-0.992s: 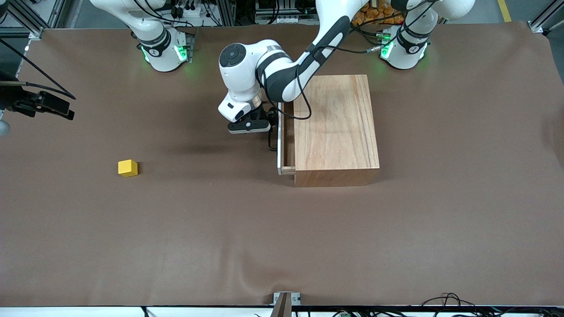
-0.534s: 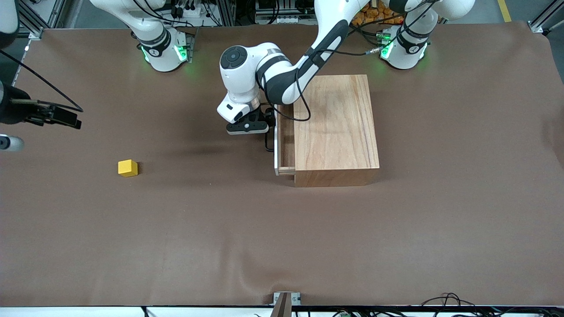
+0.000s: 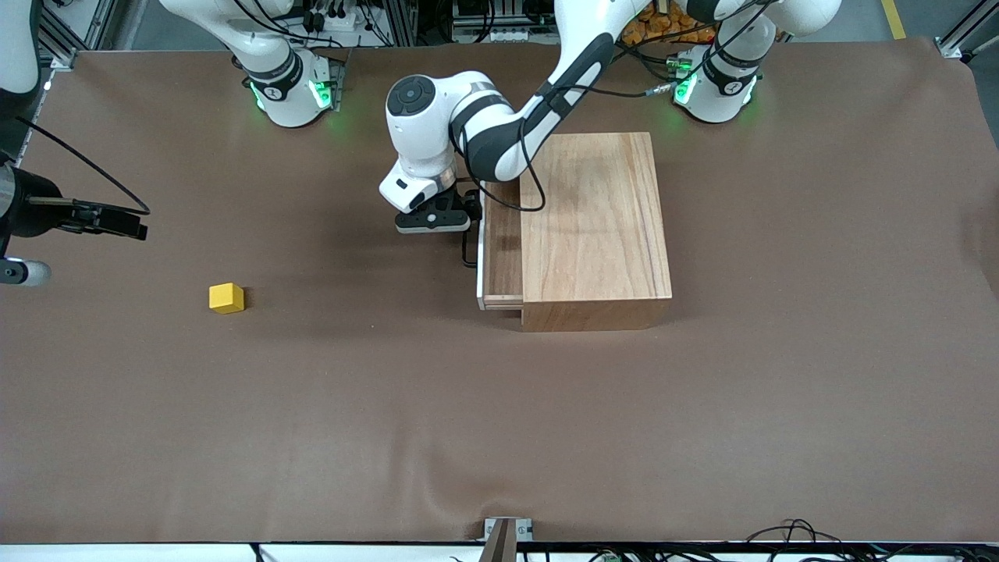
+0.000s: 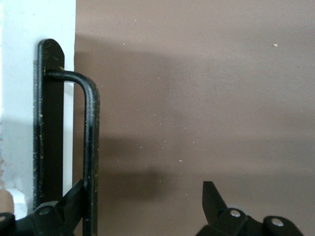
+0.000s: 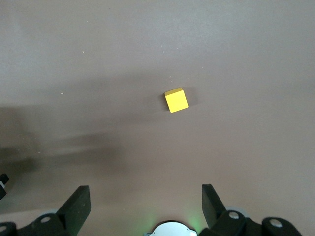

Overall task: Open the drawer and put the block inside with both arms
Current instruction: 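Pull the drawer open by its handle with the left gripper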

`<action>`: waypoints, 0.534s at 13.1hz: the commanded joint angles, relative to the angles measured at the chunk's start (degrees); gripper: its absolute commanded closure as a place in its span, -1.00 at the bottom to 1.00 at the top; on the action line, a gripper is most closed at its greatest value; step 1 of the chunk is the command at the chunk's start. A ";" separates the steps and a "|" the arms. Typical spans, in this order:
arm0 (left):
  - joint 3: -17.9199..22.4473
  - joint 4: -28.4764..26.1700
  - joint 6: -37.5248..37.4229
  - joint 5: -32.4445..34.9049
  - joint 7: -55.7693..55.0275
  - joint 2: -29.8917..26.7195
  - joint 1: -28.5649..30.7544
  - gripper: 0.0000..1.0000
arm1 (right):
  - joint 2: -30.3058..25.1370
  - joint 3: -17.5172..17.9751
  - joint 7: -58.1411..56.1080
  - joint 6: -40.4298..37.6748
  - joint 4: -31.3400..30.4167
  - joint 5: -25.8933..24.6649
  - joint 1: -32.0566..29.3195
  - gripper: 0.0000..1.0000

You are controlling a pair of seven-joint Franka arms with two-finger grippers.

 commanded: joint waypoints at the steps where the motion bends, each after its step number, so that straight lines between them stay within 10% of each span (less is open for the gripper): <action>1: -0.11 2.58 0.64 -0.86 -1.15 1.17 -1.35 -1.00 | 0.17 0.73 0.15 -0.42 0.82 -0.06 -0.94 -1.00; 7: 0.51 2.85 3.53 -0.86 -0.44 1.08 -1.27 -1.00 | 0.26 0.73 0.15 -0.42 0.64 0.03 -0.76 -1.00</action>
